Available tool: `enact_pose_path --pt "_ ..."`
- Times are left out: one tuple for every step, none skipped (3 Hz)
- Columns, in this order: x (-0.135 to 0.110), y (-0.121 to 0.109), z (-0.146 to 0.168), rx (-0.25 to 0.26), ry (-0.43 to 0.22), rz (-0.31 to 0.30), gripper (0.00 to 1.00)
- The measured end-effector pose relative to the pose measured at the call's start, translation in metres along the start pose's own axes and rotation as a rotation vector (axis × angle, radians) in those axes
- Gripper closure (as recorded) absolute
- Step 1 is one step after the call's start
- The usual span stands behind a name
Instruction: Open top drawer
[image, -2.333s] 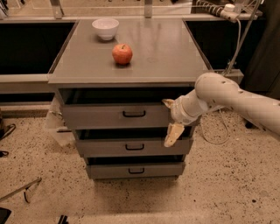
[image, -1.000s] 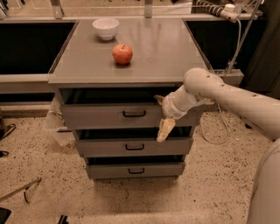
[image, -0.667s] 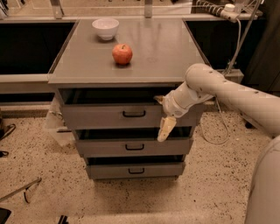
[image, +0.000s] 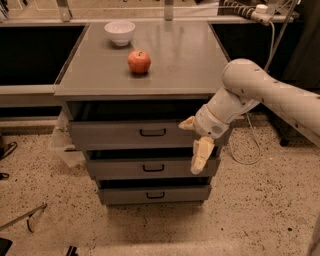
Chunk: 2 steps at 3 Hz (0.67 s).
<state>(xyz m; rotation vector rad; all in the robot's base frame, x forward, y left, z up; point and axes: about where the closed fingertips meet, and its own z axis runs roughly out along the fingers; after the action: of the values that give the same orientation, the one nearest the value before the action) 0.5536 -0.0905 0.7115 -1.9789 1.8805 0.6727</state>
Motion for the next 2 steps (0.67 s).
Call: enact_pose_path --pt "-0.0005 0.0078 -0.0006 -0.028 0.005 0.002 0.00" --pt "-0.0012 0.0022 0.0023 -0.011 0.017 -0.013 0.00"
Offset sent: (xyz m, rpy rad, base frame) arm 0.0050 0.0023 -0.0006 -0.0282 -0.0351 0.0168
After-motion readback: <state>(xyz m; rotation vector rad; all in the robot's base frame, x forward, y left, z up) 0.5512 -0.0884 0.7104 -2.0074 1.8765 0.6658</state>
